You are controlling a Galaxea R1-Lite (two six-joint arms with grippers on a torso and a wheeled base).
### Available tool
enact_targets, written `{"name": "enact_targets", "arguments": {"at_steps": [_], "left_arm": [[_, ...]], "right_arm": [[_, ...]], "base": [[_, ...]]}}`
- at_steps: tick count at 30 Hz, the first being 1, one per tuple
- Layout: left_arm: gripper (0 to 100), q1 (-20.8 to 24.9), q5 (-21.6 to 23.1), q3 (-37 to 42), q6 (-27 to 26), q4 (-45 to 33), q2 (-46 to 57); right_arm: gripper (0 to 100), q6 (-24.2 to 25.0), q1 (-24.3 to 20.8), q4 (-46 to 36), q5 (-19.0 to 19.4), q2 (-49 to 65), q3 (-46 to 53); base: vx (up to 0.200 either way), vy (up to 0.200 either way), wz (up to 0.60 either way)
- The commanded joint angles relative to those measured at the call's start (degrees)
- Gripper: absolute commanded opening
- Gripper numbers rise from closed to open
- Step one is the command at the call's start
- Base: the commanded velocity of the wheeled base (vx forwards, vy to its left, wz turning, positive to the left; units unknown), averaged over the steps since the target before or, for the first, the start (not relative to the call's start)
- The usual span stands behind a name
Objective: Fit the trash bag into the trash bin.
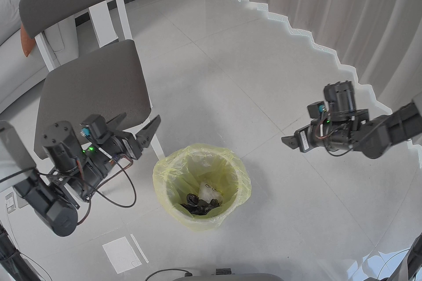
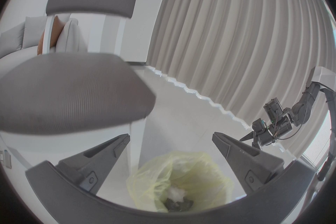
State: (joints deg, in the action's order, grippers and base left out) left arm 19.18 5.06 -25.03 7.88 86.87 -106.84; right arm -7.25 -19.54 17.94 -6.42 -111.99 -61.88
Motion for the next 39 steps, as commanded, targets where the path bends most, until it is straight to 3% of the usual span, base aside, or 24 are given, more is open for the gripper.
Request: {"name": "enact_targets", "arguments": {"at_steps": [1,5,6,7,10,14,18,22,23,24,26,32,33,34,36,39], "left_arm": [[100,-5.8,2.0,12.1,0.2,-19.0,44.0],[100,-6.1,1.3,12.9,0.3,-32.0,56.6],[100,-6.1,1.3,12.9,0.3,-32.0,56.6],[100,-6.1,1.2,13.2,0.2,-38.6,64.0],[100,-6.5,1.5,14.0,0.2,-46.2,74.1],[100,-14.3,4.4,17.7,0.4,-51.4,86.8],[100,-20.1,9.2,19.3,0.7,-55.5,95.3],[100,-24.4,13.4,19.1,2.5,-61.6,100.8],[100,-24.8,13.9,19.1,2.9,-61.8,101.1],[100,-24.9,13.8,19.1,3.2,-62.0,101.2],[100,-24.8,13.1,19.0,3.9,-62.1,101.1],[100,-24.8,12.1,19.4,5.4,-62.1,101.1],[100,-24.8,11.9,21.0,5.6,-63.0,101.1],[100,-24.8,11.9,21.2,5.6,-63.1,101.2],[100,-24.9,11.9,22.0,5.2,-63.4,101.2],[100,-24.9,10.3,25.0,0.1,-65.6,101.2]], "right_arm": [[100,5.6,2.0,1.6,-3.5,53.3,30.4],[100,10.4,6.9,1.5,-2.9,66.1,38.0],[100,10.4,6.9,1.5,-2.9,66.1,38.0],[100,12.8,8.1,0.9,-2.8,73.9,41.1],[100,14.1,11.5,0.0,-2.7,83.0,45.3],[100,14.6,19.9,-3.3,-0.2,96.6,51.0],[100,15.5,27.2,-9.6,5.9,106.6,54.5],[100,19.1,27.1,-7.8,6.1,106.5,57.9],[100,19.2,27.1,-7.8,7.7,106.3,57.9],[100,19.2,27.0,-8.0,12.0,106.3,58.0],[100,19.3,26.6,-8.5,15.7,106.3,58.3],[100,18.5,26.3,-9.0,15.7,106.3,59.9],[100,17.3,19.2,-14.5,16.7,108.0,61.4],[100,16.8,17.0,-17.1,16.5,109.0,60.6],[100,16.3,18.3,-19.0,16.5,109.7,59.9],[100,16.2,19.3,-19.3,14.0,111.6,59.9]], "base": [[0.000,0.000,0.00],[0.000,0.000,0.00],[0.000,0.000,0.00],[0.000,0.000,0.00],[0.000,0.000,0.00],[0.000,0.000,0.00],[0.000,0.000,0.00],[0.000,0.000,0.00],[0.000,0.000,0.00],[0.000,0.000,0.00],[0.000,0.000,0.00],[0.000,0.000,0.00],[0.000,0.000,0.00],[0.000,0.000,0.00],[0.000,0.000,0.00],[0.000,0.000,0.00]]}}
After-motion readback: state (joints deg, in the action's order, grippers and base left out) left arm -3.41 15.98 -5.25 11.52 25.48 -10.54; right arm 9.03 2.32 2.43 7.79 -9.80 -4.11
